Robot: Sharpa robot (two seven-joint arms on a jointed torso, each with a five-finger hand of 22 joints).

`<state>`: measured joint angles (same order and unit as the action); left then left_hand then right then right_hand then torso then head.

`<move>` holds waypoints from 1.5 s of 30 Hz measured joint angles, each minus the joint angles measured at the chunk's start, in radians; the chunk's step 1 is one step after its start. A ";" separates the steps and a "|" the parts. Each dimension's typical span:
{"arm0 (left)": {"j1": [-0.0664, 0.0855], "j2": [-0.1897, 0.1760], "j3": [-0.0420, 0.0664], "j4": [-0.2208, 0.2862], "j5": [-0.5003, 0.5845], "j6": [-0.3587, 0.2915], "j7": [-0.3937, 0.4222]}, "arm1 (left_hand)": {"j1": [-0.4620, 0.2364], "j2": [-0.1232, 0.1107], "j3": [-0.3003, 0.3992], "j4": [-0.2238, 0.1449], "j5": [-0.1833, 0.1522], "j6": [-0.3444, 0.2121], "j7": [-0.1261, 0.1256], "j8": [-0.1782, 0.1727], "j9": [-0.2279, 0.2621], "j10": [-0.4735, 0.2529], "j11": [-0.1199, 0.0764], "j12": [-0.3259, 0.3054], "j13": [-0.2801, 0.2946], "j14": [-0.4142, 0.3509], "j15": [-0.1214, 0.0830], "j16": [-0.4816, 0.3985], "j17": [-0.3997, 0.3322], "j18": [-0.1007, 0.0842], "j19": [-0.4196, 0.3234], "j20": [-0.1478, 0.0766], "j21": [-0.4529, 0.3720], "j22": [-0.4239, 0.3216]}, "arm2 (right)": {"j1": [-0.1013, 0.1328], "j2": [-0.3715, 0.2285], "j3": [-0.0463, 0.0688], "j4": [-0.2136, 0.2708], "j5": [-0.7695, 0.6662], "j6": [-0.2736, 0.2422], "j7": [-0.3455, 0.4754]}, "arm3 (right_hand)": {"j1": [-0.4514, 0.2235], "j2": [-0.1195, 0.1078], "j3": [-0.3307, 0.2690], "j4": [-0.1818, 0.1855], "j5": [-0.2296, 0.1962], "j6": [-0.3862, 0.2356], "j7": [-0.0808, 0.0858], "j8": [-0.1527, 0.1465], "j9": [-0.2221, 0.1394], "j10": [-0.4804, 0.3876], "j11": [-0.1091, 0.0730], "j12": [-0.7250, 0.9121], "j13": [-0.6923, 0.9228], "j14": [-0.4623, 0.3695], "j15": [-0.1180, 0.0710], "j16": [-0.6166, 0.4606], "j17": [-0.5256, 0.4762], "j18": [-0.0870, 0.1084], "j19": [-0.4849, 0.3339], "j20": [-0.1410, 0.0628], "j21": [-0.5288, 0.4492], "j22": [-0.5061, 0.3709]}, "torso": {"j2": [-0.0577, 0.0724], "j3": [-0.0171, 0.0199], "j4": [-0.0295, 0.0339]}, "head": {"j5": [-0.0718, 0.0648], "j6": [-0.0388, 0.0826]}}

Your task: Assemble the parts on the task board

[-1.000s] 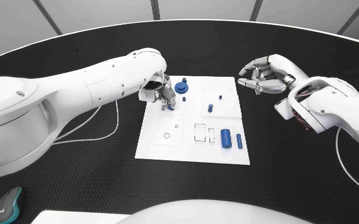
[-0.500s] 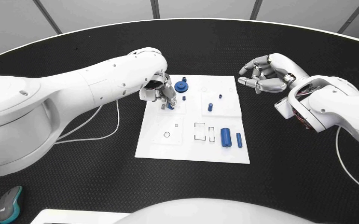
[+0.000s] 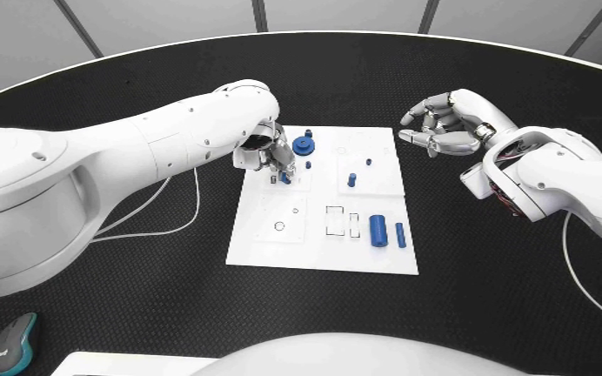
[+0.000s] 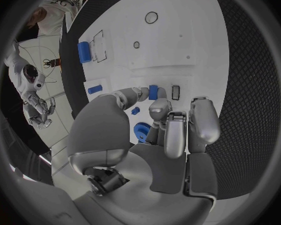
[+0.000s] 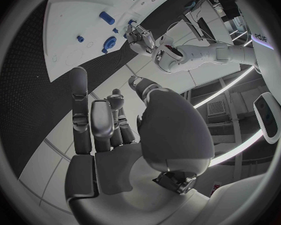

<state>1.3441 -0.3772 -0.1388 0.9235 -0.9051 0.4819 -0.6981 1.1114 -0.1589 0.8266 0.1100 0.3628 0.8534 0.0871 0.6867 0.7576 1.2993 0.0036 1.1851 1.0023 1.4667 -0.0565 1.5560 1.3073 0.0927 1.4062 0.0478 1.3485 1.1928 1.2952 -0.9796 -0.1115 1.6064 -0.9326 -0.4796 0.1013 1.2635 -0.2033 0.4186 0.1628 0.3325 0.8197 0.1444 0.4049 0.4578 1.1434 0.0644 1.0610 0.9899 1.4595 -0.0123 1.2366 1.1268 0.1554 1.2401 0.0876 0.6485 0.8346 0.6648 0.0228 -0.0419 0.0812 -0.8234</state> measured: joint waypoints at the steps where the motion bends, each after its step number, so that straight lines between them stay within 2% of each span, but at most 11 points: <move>1: 0.000 0.000 0.000 0.000 0.000 0.002 0.000 | 0.000 0.000 0.000 0.000 -0.001 0.000 0.000 0.000 0.000 0.000 0.000 0.000 0.000 0.000 0.000 0.000 0.000 0.000 0.000 0.000 0.000 0.000 | 0.000 0.000 0.000 0.000 0.000 0.000 0.000 | 0.000 0.000 0.000 0.000 0.000 0.000 0.000 0.000 0.000 0.000 0.000 0.000 0.000 0.000 0.000 0.000 0.000 0.000 0.000 0.000 0.000 0.000 | 0.000 0.0000 0.0000 | 0.000 0.000; 3: 0.000 0.000 0.000 0.000 0.001 0.006 0.000 | -0.001 0.000 0.002 0.002 -0.004 0.000 0.000 0.001 0.000 0.000 0.000 0.000 -0.001 0.000 0.000 0.000 0.000 0.000 0.000 0.000 0.000 0.000 | 0.000 0.000 0.000 0.000 0.000 0.001 0.000 | 0.003 -0.003 0.000 0.000 0.000 0.000 0.000 0.000 0.000 0.000 0.000 0.000 0.000 0.000 0.000 0.000 0.000 0.000 0.000 0.000 0.000 0.000 | 0.000 0.0000 0.0000 | 0.000 0.000; 14: 0.000 -0.002 0.000 -0.001 0.002 -0.003 0.000 | -0.051 0.033 0.004 0.004 -0.024 -0.002 -0.006 0.003 0.025 -0.004 -0.004 -0.017 -0.029 0.000 -0.007 0.000 0.000 0.000 0.000 0.000 0.000 0.000 | 0.000 -0.001 0.000 0.000 0.000 0.003 -0.001 | 0.004 -0.004 0.002 0.002 0.005 0.000 0.000 0.000 -0.001 0.000 0.000 0.000 -0.001 0.003 -0.003 -0.004 0.000 0.000 0.000 0.000 0.000 -0.001 | 0.000 0.0000 0.0004 | 0.000 -0.001; 19: 0.000 -0.004 0.000 -0.001 0.004 -0.010 0.000 | -0.075 0.056 0.020 -0.003 -0.049 -0.004 -0.011 0.011 0.045 -0.002 -0.006 -0.020 -0.037 0.000 -0.007 0.000 0.000 0.000 0.003 -0.003 0.000 0.000 | 0.000 0.000 0.000 -0.001 0.000 0.003 -0.001 | 0.008 0.000 0.003 0.003 0.011 0.000 0.000 0.000 -0.001 0.000 0.000 0.000 -0.001 0.003 -0.003 -0.004 0.000 0.000 0.000 0.000 0.000 -0.001 | 0.000 -0.0001 0.0004 | 0.000 -0.001; 23: 0.000 -0.005 0.000 0.000 0.007 -0.010 0.000 | -0.081 0.062 0.020 -0.003 -0.067 -0.005 -0.011 0.011 0.054 0.001 -0.010 -0.020 -0.036 0.000 -0.008 0.000 0.000 0.000 0.003 -0.003 0.000 0.000 | 0.000 0.001 0.000 -0.002 0.000 0.004 -0.001 | 0.008 0.000 0.003 0.003 0.015 0.000 0.000 0.000 -0.001 0.000 0.000 0.000 -0.001 0.003 -0.003 -0.004 0.000 0.000 0.000 0.000 -0.004 -0.001 | 0.000 -0.0001 0.0004 | 0.001 0.000; 25: 0.000 -0.005 0.000 0.000 0.008 -0.010 0.000 | -0.090 0.072 0.020 -0.003 -0.091 -0.008 -0.015 0.015 0.066 0.002 -0.010 -0.020 -0.036 0.000 -0.008 0.000 0.000 0.000 0.003 -0.003 0.000 0.000 | 0.000 0.001 0.000 -0.002 0.000 0.004 -0.001 | 0.012 -0.004 0.003 0.003 0.020 0.000 0.000 0.002 -0.002 0.000 0.000 0.000 -0.001 0.003 -0.003 -0.004 0.000 0.000 0.000 0.000 -0.004 -0.001 | 0.000 -0.0001 0.0004 | 0.001 0.000; 26: 0.000 -0.006 0.000 0.001 0.008 -0.010 0.000 | -0.094 0.075 0.023 -0.002 -0.112 -0.010 -0.016 0.016 0.069 0.003 -0.012 -0.020 -0.038 0.000 -0.008 0.000 0.000 0.000 0.003 -0.004 0.000 0.000 | 0.000 0.001 0.000 -0.002 0.000 0.005 -0.001 | 0.012 -0.004 0.003 0.003 0.022 0.000 0.000 0.004 -0.002 0.000 0.000 0.000 -0.001 0.003 -0.003 -0.004 0.000 0.000 0.000 0.000 -0.004 -0.001 | 0.000 -0.0001 0.0004 | 0.001 0.000; 27: 0.000 -0.006 0.000 0.001 0.008 -0.010 0.000 | -0.100 0.081 0.038 -0.004 -0.151 -0.010 -0.016 0.016 0.075 0.001 -0.014 -0.020 -0.039 0.000 -0.008 0.000 0.000 0.000 0.000 -0.007 0.000 0.000 | 0.000 0.001 0.000 -0.003 0.000 0.005 -0.001 | 0.012 -0.004 0.003 0.003 0.027 0.000 0.000 0.004 -0.002 0.000 0.000 0.000 -0.002 0.003 -0.003 -0.004 0.000 0.000 0.000 0.000 -0.004 -0.001 | 0.000 -0.0002 0.0004 | 0.001 0.000; 29: 0.000 -0.007 0.000 0.001 0.009 -0.008 0.000 | -0.106 0.087 0.045 -0.005 -0.178 -0.010 -0.016 0.016 0.083 0.000 -0.015 -0.020 -0.039 0.000 -0.008 0.000 0.000 0.000 0.000 -0.007 0.000 0.000 | 0.000 0.001 0.000 -0.003 0.000 0.005 -0.001 | 0.012 -0.004 0.003 0.003 0.031 0.000 0.000 0.004 -0.003 0.000 0.000 0.000 -0.003 0.003 -0.003 -0.004 0.000 0.000 0.000 0.000 -0.004 -0.001 | 0.000 -0.0002 0.0004 | 0.002 0.000; 36: 0.000 -0.007 0.000 0.003 0.009 -0.010 0.000 | -0.109 0.091 0.049 -0.003 -0.202 -0.010 -0.016 0.016 0.096 0.000 -0.015 -0.020 -0.041 0.000 -0.008 0.000 0.000 0.000 0.000 -0.007 -0.001 -0.001 | 0.000 0.002 0.000 -0.004 0.000 0.006 -0.001 | 0.012 -0.004 0.008 0.003 0.050 0.000 0.000 0.004 -0.004 0.000 0.000 0.000 -0.003 0.003 -0.003 -0.008 0.002 0.000 0.004 -0.004 -0.008 -0.001 | 0.000 -0.0002 0.0000 | 0.003 0.000; 45: 0.000 -0.013 0.000 0.012 0.009 -0.016 0.000 | -0.109 0.091 0.050 -0.002 -0.209 -0.013 -0.020 0.016 0.102 0.000 -0.015 -0.020 -0.042 0.000 -0.007 0.000 0.000 0.000 0.000 -0.007 -0.001 -0.001 | 0.000 0.003 0.000 -0.006 0.000 0.007 -0.001 | 0.012 -0.004 0.008 0.003 0.057 0.000 0.000 0.008 -0.005 0.000 0.000 0.000 -0.002 0.003 -0.003 -0.008 0.002 0.000 0.004 -0.004 -0.008 -0.001 | 0.000 -0.0002 -0.0001 | 0.003 0.001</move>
<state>1.3441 -0.3901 -0.1389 0.9352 -0.8964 0.4660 -0.6981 1.0022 -0.0682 0.8764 0.1077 0.1537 0.8401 0.0673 0.7024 0.8595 1.2990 -0.0110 1.1647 0.9599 1.4667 -0.0640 1.5560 1.3073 0.0927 1.4059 0.0411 1.3479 1.1919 1.2952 -0.9771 -0.1115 1.6008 -0.9326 -0.4729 0.1008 1.2755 -0.2072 0.4270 0.1656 0.3894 0.8198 0.1445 0.4127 0.4532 1.1434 0.0644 1.0610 0.9874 1.4625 -0.0154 1.2290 1.1283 0.1553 1.2438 0.0838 0.6407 0.8340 0.6647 0.0226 -0.0420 0.0840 -0.8221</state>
